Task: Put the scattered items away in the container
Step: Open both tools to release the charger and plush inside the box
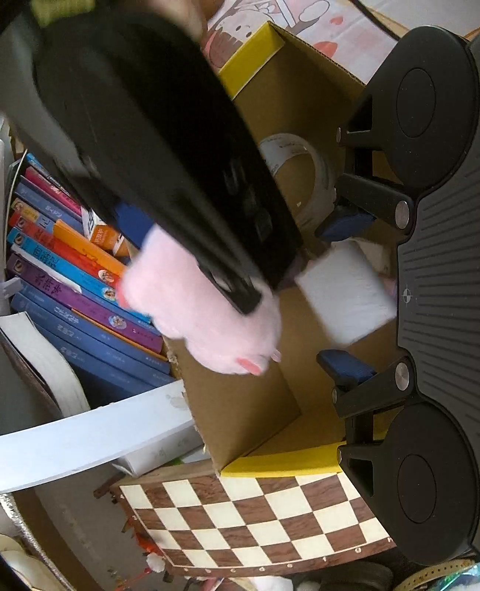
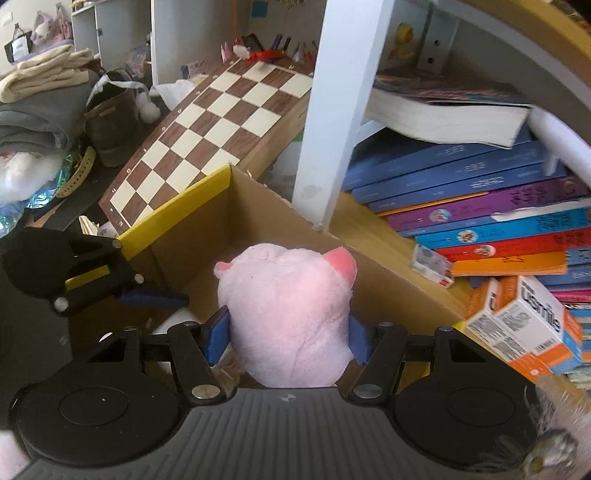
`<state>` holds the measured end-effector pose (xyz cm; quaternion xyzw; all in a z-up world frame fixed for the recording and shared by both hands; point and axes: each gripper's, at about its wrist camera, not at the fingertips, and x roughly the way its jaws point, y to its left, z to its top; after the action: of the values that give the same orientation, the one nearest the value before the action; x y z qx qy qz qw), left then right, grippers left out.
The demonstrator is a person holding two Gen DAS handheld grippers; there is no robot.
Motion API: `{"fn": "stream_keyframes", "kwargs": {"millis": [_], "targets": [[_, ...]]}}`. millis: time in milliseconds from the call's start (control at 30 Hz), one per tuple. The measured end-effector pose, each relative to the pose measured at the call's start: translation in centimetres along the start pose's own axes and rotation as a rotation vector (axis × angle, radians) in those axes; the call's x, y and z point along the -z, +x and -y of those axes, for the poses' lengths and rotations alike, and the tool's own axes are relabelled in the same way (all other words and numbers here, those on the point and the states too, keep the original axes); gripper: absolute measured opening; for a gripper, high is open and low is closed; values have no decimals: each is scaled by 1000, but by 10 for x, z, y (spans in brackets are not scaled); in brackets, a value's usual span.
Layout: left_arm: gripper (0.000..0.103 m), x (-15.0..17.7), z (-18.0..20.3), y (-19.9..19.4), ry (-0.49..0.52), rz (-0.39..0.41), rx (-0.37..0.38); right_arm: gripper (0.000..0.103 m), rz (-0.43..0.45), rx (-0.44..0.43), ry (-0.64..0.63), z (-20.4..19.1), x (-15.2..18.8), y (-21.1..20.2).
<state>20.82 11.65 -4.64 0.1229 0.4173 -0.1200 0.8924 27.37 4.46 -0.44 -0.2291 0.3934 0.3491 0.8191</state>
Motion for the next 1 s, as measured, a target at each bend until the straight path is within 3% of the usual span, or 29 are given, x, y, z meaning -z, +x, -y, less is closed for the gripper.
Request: {"fn": "stream_keyframes", "kwargs": {"millis": [200, 567, 1000], "targets": [[75, 2, 2, -16, -8, 53, -25, 60, -37, -27, 24, 2, -10, 21], [80, 19, -2, -65, -99, 170, -66, 61, -80, -44, 13, -6, -24, 51], [80, 36, 1, -90, -157, 201, -84, 65, -74, -53, 34, -13, -29, 63]]}}
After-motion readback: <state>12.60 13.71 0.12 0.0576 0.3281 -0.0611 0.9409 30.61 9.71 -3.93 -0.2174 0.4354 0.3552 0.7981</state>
